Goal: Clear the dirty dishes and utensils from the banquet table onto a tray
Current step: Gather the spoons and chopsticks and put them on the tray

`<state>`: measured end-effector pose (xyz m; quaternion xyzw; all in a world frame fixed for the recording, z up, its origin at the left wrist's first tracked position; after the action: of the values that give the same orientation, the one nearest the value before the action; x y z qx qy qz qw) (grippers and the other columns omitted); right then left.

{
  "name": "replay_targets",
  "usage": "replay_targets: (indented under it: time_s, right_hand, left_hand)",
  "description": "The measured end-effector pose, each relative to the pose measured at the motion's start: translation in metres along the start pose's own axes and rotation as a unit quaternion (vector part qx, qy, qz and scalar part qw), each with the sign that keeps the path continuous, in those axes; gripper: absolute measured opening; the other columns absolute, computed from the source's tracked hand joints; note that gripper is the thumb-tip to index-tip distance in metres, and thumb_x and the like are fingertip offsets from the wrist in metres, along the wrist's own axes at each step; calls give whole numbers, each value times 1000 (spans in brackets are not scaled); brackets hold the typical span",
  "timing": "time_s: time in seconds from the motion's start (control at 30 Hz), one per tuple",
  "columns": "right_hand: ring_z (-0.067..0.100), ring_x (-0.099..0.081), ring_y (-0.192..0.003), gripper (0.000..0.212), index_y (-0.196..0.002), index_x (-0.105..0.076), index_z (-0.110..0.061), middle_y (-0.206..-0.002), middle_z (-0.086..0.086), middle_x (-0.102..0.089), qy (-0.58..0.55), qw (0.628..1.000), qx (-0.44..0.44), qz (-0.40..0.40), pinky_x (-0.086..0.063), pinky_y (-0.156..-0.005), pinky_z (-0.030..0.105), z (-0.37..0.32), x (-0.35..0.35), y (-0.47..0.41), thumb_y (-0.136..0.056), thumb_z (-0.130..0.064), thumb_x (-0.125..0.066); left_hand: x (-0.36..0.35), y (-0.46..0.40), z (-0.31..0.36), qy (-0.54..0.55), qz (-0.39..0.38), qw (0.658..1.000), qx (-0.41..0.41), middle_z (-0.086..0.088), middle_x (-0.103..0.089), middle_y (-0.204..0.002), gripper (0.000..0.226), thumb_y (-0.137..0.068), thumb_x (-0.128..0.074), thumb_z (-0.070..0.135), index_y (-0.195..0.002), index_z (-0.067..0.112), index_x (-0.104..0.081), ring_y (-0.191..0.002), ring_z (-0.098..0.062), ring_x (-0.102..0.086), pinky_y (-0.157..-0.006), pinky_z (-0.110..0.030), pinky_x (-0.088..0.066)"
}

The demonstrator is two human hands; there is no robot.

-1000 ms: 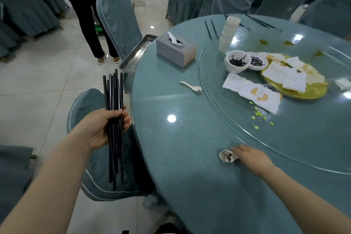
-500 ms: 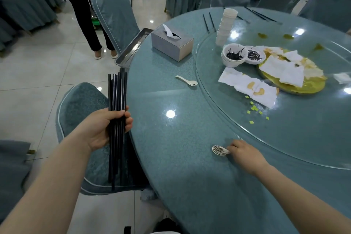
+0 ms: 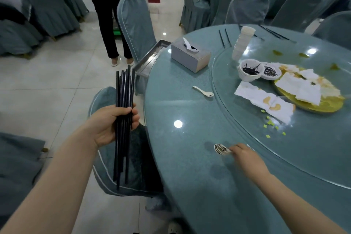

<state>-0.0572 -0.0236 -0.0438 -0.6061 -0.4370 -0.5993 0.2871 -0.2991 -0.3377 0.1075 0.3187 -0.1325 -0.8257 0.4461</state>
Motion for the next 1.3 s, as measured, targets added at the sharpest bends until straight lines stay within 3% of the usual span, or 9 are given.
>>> replay_targets:
  time_s: [0.13,0.37,0.6,0.73,0.9,1.07,1.3]
  right_hand:
    - [28,-60,-100,30,-117,-61,-22,-110,3,-65,-22,998,14,55,-42,-71,32,-57,35,-20,-93,-12,-47]
    - [30,-59,-89,16,-97,-65,-18,-92,4,-66,-66,994,-3,81,-37,-62,33,-194,72,-50,-93,-18,-50]
    - [31,-57,-77,9,-81,-62,-20,-76,5,-64,-41,996,-24,79,-28,-56,31,-304,88,-72,-88,-19,-56]
    - [26,-53,-66,28,-63,-46,-27,-61,-3,-52,-44,996,-45,59,-27,-49,31,-339,96,-86,-88,-19,-57]
    - [18,-48,-55,19,-68,-59,-19,-55,-3,-52,-67,994,-66,53,-28,-46,27,-381,103,-132,-87,-19,-58]
    - [19,-41,-51,33,-54,-43,-17,-51,1,-44,-106,990,-75,57,-25,-46,29,-422,109,-219,-85,-17,-56]
    - [20,-39,-54,33,-55,-41,-16,-51,0,-40,-170,975,-131,59,-26,-49,32,-420,123,-332,-85,-18,-57]
  left_hand:
    - [32,11,23,23,-22,999,-15,-5,-65,-70,18,-95,-39,0,-96,5,-57,-57,-14,-64,-52,-24,-55]
    - [128,24,79,43,-5,999,-30,-10,-73,-76,18,-96,-39,0,-96,5,-56,-63,-17,-70,-54,-26,-57]
    - [228,22,132,38,13,999,-27,-12,-74,-78,18,-98,-38,0,-100,4,-55,-72,-22,-73,-54,-28,-57]
    - [267,10,147,45,14,999,-2,-13,-74,-81,18,-97,-38,-1,-100,4,-55,-75,-24,-73,-54,-30,-57]
    - [305,-30,175,51,40,998,9,-14,-74,-82,17,-97,-40,-2,-102,3,-55,-74,-25,-73,-54,-31,-58]
    - [307,-99,214,47,47,998,6,-13,-74,-80,15,-97,-40,-2,-103,1,-54,-73,-25,-73,-54,-32,-59]
    - [291,-217,295,10,12,1000,5,-16,-74,-80,14,-96,-42,-3,-104,0,-53,-78,-28,-73,-56,-32,-58]
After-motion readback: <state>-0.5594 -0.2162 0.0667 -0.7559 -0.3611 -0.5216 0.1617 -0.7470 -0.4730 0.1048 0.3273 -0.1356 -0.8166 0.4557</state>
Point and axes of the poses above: each hand's wrist, its own y-axis away from the middle knuckle, its own x-axis out of the back of the hand, z = x × y, the point moved 4 cm from there along -y, towards the middle knuckle
